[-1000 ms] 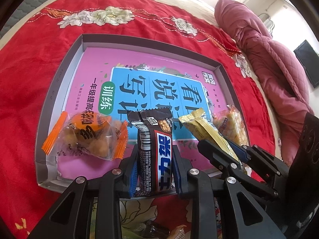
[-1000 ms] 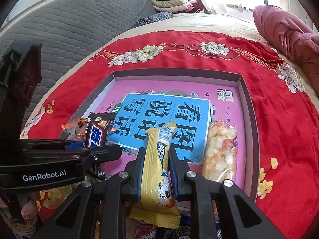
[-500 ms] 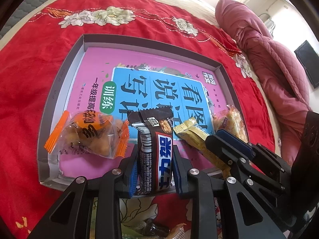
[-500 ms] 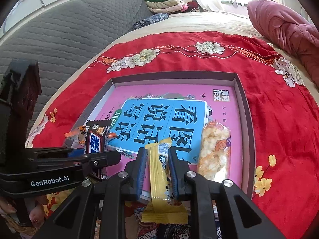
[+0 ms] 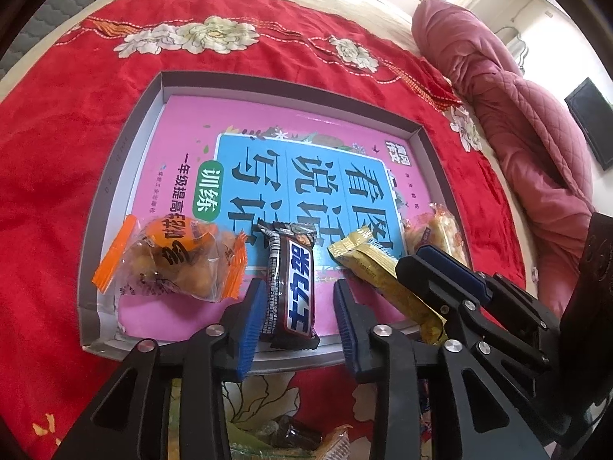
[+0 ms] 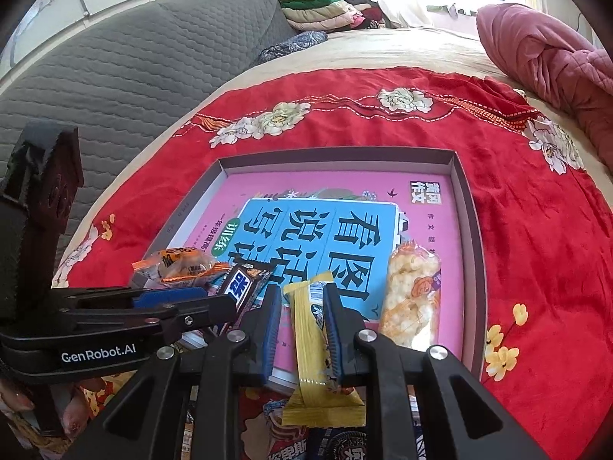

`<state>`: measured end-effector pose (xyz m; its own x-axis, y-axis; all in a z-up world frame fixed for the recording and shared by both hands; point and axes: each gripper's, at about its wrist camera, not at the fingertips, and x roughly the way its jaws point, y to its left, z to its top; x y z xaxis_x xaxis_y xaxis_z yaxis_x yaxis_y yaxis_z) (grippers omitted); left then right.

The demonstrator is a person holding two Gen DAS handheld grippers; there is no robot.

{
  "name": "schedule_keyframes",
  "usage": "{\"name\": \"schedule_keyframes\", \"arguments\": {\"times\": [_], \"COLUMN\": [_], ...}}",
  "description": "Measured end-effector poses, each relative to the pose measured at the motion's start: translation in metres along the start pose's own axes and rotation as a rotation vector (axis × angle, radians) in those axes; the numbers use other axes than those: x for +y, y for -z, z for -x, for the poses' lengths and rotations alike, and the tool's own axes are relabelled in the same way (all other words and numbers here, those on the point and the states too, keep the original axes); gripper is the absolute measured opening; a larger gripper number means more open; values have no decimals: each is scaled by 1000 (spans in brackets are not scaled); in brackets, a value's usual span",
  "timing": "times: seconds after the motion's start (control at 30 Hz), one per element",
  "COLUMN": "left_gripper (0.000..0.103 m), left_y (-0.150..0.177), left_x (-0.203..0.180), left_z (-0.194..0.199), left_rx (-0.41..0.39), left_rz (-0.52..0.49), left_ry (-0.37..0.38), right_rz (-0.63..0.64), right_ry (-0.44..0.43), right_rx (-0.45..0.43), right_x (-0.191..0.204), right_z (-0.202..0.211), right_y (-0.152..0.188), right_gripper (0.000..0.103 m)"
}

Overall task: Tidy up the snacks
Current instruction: 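Lower and release the chocolate bar with the left tool while the right tool releases the wafer bar, then withdraw both open tools from the box back toward the remaining snacks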

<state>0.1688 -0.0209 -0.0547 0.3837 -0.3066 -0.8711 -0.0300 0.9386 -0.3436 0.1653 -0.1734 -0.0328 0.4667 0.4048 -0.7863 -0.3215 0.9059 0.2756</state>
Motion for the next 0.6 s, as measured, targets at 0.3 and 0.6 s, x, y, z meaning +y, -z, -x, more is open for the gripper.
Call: {"name": "schedule_keyframes", "arguments": {"times": [0.3,0.6], "left_gripper": [46,51], "left_y": [-1,-2], "left_x": [0,1], "left_z": [17,39], "left_rx": [-26,-59], "left_rz": [9,11], "left_ry": [17,25], "right_rz": [11,7], "right_ry": [-13,-28], "right_rx": [-39,-71], "right_x": [1,0], "right_z": [12,22], "right_y": [-5,-8], "right_gripper": [23,29]}}
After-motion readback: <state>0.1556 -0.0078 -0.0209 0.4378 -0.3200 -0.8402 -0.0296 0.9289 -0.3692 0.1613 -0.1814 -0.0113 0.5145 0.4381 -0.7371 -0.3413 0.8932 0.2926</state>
